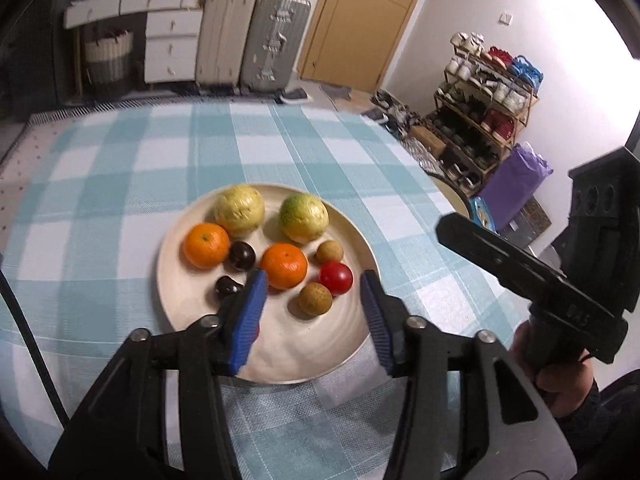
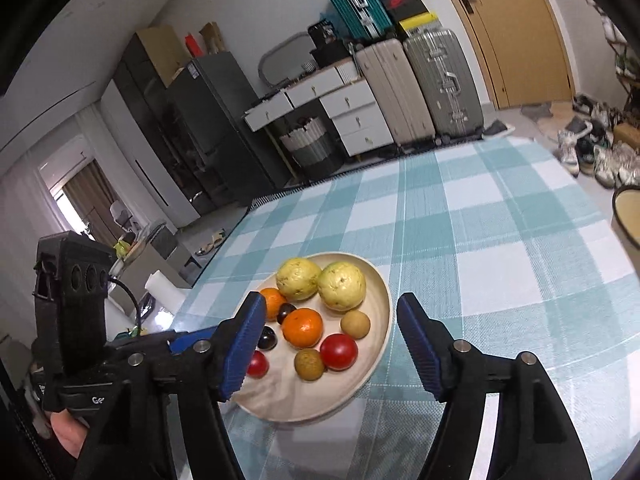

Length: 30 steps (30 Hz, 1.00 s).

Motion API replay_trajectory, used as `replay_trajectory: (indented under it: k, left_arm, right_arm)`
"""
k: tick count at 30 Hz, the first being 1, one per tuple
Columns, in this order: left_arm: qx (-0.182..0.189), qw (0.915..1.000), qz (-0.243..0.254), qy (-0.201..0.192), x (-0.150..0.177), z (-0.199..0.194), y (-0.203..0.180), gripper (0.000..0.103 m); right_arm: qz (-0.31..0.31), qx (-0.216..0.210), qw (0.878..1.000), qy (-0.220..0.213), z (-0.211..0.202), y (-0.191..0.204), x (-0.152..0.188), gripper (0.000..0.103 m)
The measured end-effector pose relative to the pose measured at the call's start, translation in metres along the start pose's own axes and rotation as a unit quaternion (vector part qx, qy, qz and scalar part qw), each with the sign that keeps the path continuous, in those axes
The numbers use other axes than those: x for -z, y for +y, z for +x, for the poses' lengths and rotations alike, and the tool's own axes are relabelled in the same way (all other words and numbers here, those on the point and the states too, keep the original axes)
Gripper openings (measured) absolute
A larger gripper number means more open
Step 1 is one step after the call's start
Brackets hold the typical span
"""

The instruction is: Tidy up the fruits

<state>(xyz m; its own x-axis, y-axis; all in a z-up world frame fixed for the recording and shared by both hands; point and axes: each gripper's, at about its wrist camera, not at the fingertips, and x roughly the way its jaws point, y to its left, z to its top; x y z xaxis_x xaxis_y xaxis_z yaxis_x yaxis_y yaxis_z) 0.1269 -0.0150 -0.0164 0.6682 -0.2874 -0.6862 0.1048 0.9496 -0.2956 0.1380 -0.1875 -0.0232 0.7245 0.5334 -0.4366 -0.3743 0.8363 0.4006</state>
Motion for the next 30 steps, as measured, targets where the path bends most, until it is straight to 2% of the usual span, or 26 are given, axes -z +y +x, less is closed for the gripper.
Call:
replay_trajectory:
  k: [6,9,14,17,19,21,24,30]
  left_arm:
    - [-0.031,0.9982,0.005,-0.051,0.001,-0.038,-0.006,0.062]
    - [-0.048,0.9959,0.000,-0.077,0.002,-0.056,-0.006,0.080]
    - [-0.076,0.9890,0.001,-0.127,0.006,-0.088,-0.009,0.084]
    - [-0.095,0.9844,0.009,-0.148,0.009,-0.103,-0.012,0.092]
    - [-0.119,0.9781,0.016,-0.170,0.012,-0.112,-0.016,0.102]
    - [-0.140,0.9702,0.024,-0.196,0.016,-0.123,-0.022,0.102]
    - [-0.160,0.9637,0.028,-0.212,0.020,-0.134,-0.027,0.102]
    - [-0.167,0.9601,0.019,-0.224,0.026,-0.145,-0.026,0.102]
  right_arm:
    - [-0.023,0.000,0.999,-0.039,-0.028,0.017,0.000,0.084]
    - [-0.038,0.002,0.998,-0.058,-0.039,0.026,0.000,0.088]
    - [-0.063,0.003,0.994,-0.087,-0.057,0.042,0.005,0.095]
    - [-0.077,0.003,0.992,-0.099,-0.065,0.051,0.007,0.097]
    - [-0.084,0.003,0.991,-0.107,-0.072,0.056,0.009,0.099]
    - [-0.096,0.009,0.988,-0.119,-0.079,0.063,0.011,0.101]
    - [-0.113,0.014,0.985,-0.130,-0.086,0.071,0.014,0.102]
    - [-0.141,0.019,0.979,-0.143,-0.098,0.082,0.023,0.103]
